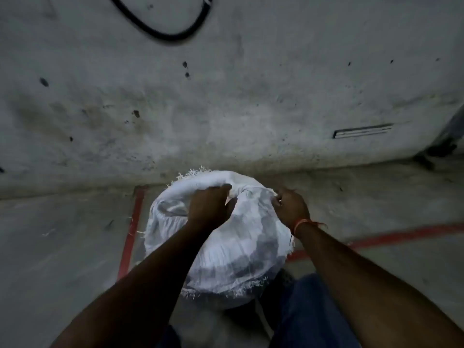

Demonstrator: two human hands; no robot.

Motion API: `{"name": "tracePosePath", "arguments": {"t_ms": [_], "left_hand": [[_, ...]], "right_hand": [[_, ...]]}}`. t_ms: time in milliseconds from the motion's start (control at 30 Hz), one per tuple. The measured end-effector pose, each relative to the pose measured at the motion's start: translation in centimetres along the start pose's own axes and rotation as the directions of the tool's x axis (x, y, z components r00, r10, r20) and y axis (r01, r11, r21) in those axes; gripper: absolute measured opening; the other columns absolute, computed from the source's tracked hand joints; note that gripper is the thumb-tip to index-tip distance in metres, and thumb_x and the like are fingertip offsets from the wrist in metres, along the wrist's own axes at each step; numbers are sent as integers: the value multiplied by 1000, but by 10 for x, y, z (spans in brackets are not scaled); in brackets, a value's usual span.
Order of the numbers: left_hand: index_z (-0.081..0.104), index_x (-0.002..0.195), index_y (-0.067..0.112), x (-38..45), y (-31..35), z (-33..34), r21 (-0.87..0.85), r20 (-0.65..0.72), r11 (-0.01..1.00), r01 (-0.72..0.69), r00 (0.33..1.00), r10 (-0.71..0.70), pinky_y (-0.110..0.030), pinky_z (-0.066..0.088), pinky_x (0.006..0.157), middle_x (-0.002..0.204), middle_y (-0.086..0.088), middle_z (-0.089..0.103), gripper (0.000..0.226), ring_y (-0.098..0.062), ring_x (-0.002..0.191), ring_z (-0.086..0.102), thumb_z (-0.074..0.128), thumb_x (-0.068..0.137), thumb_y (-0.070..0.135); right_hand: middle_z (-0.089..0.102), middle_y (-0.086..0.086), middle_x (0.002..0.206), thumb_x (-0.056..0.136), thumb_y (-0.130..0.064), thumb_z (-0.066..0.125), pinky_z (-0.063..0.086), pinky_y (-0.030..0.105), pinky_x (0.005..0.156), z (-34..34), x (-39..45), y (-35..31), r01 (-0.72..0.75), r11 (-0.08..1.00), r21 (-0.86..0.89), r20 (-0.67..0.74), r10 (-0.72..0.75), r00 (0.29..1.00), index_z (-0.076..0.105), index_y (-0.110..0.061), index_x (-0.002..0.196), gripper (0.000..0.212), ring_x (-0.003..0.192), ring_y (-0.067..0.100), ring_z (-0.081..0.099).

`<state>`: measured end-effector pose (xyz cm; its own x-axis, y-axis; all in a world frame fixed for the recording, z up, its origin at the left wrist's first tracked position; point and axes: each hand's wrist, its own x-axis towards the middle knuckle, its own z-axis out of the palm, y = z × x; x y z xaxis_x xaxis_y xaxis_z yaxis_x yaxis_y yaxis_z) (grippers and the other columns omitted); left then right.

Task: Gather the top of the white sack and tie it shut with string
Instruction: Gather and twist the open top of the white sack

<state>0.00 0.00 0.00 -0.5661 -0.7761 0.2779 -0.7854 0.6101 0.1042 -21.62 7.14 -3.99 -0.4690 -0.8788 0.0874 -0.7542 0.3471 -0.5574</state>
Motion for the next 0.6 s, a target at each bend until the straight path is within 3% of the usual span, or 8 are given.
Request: {"name": "tracePosePath", "arguments": {"t_ms": [100,200,267,333,400,500,533,600], "left_hand": [[60,118,19,16,2,42,-72,38,996,-55,998,58,-42,55,75,109,-6,69,48,-31,94,66,55,84,51],[46,137,18,31,15,78,-116,70,990,-82,993,90,-45,54,87,140,-13,49,65,-35,118,54,64,82,47],[35,146,21,44,21,101,-129,58,988,-88,994,96,-46,51,94,151,-15,37,74,-36,129,45,65,83,46],[29,150,24,55,30,117,-150,99,986,-70,991,86,-47,48,99,155,-16,31,78,-37,136,39,67,85,43],[31,150,26,60,36,129,-126,132,990,-58,988,75,-47,47,100,156,-16,29,76,-38,134,40,69,85,37],[38,144,28,57,35,147,-95,190,995,-29,981,47,-43,48,100,156,-15,27,70,-35,133,41,72,84,31],[40,143,28,55,32,153,-96,197,995,-20,980,39,-42,48,99,155,-15,28,68,-34,133,42,72,83,30],[44,139,26,51,28,161,-85,216,996,-18,976,36,-42,50,96,154,-15,29,65,-34,131,43,74,82,26]], "right_hand": [[72,19,116,91,-16,63,48,35,95,26,13,31,-136,988,78,22,135,991,69,-4,116,29,108,36,65],[68,19,116,87,-18,68,45,33,99,51,19,65,-326,935,140,60,321,945,73,-11,109,23,110,37,61],[67,18,112,84,-24,72,51,36,98,64,27,84,-431,862,267,31,439,898,72,-12,106,25,106,36,63],[68,18,112,78,-30,77,57,43,91,80,36,108,-553,725,412,78,576,814,65,-9,109,39,101,35,66],[66,13,120,68,-36,81,57,46,93,102,44,136,-663,531,527,214,672,709,55,-8,119,64,103,33,66],[71,15,113,43,-47,90,59,56,87,124,47,167,-695,259,671,390,674,628,55,-4,119,93,96,35,72],[73,17,109,43,-43,94,59,57,85,117,45,161,-701,185,689,450,650,613,62,-1,115,90,94,35,73],[73,23,110,64,-24,92,58,54,89,98,40,142,-713,96,695,542,582,607,69,6,111,61,97,36,72]]}}
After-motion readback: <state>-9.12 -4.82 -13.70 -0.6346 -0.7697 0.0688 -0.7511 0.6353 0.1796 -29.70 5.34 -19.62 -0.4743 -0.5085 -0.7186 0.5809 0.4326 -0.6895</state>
